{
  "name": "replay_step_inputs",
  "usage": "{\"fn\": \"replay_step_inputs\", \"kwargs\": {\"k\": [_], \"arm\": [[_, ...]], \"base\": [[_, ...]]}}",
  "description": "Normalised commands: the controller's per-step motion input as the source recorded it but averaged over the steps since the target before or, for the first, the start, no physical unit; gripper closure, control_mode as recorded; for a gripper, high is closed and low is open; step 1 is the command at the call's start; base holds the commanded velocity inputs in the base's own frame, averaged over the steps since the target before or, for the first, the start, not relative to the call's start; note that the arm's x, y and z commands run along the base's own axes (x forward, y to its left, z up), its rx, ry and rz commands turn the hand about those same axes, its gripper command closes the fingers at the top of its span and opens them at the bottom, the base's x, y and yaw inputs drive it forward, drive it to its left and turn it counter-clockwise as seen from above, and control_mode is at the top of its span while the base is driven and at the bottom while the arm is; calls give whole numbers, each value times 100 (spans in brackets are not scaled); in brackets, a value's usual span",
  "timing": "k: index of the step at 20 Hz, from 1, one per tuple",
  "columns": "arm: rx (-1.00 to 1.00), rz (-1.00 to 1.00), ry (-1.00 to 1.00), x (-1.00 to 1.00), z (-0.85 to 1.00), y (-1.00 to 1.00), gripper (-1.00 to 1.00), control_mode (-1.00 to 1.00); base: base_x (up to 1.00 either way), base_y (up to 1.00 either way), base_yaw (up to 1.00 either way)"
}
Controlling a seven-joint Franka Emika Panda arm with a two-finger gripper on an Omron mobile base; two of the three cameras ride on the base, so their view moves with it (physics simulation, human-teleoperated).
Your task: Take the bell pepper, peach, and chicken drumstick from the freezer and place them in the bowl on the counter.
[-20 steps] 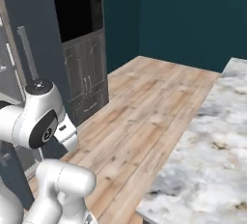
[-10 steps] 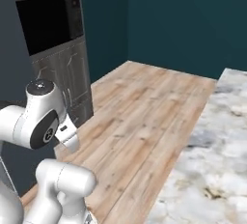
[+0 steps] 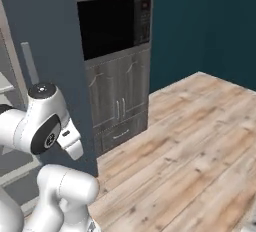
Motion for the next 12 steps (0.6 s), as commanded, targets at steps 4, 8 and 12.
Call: {"fn": "replay_step_inputs", "kwargs": {"k": [4,8,12], "arm": [[0,0,0,0,0,0,-100,100],[0,0,0,0,0,0,-100,100],[0,0,0,0,0,0,-100,100]], "base": [[10,29,76],[97,-33,39],[99,-37,6]]}}
